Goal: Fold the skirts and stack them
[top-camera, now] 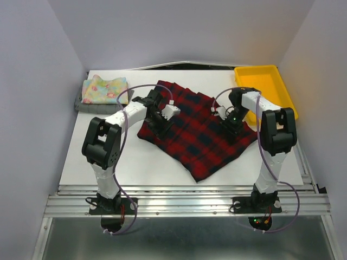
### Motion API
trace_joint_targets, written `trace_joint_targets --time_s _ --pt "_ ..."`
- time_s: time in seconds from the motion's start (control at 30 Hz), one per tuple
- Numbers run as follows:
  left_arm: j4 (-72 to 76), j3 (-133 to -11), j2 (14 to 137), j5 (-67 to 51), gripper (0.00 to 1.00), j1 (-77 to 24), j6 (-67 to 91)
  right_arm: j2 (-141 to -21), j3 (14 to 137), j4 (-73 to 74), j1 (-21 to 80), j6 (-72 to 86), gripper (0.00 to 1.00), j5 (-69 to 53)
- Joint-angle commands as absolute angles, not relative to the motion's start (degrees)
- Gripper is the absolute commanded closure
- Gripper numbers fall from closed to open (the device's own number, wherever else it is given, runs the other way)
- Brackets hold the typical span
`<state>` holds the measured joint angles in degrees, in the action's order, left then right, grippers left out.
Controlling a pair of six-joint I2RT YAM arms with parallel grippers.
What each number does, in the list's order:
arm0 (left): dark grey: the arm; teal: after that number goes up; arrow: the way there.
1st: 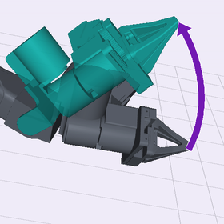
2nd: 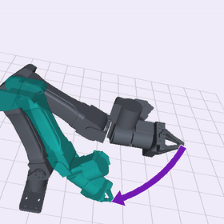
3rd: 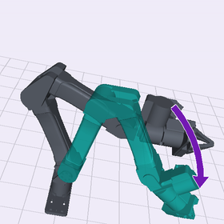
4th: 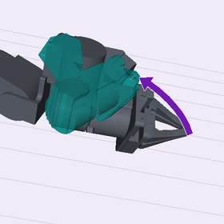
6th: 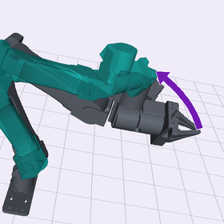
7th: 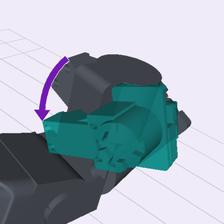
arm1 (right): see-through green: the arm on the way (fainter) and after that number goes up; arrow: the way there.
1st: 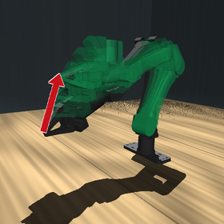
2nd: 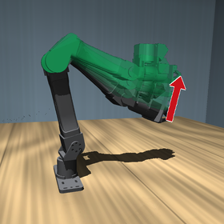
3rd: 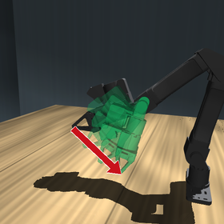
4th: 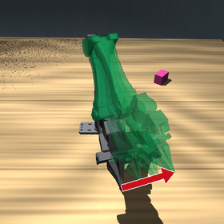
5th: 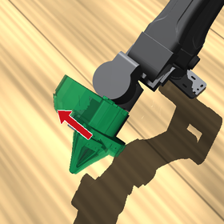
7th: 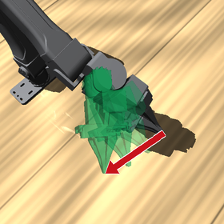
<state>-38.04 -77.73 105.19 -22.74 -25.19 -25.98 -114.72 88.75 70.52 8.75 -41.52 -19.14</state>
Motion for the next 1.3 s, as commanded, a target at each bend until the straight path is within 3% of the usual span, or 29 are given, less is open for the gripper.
trace_joint_targets --time_s 0.0,0.23,0.4,0.5,0.7,0.87,1.13,1.27 --pt "-36.4 -76.7 107.7 -24.3 0.39 -24.4 -22.1 -112.4 83.2 67.5 9.6 -45.2 0.56 -14.8" --pt "-36.6 -94.7 122.5 -17.1 0.39 -18.9 -23.6 -113.6 78.5 67.2 17.5 -38.9 0.56 -25.1" --pt "-40.2 -109.8 130.5 -11.7 0.38 -17.7 -26.3 -115.7 85.4 67.1 23.5 -33.9 0.50 -37.5" --pt "-41.2 -112.1 129.6 -13.6 0.36 -17.3 -27.5 -116.7 90.6 68.1 23.5 -31.5 0.44 -39.3" --pt "-37.8 -97.5 106.1 -23.4 0.28 -16.9 -33.4 -106.4 91.7 68.4 19.9 -36.5 0.36 -31.1" --pt "-46.8 -83.7 91.5 -31.1 0.21 -18.6 -46.1 -90.1 78.4 66.7 19.9 -46.6 0.27 -24.5" --pt "-41.9 -56.0 71.5 -23.5 0.10 -36.3 -45.1 -71.4 55.2 56.0 19.9 -60.2 0.22 -15.1" --pt "-37.1 -50.6 68.5 -19.6 0.10 -40.7 -39.6 -66.3 48.4 50.4 20.4 -64.1 0.21 -14.1"
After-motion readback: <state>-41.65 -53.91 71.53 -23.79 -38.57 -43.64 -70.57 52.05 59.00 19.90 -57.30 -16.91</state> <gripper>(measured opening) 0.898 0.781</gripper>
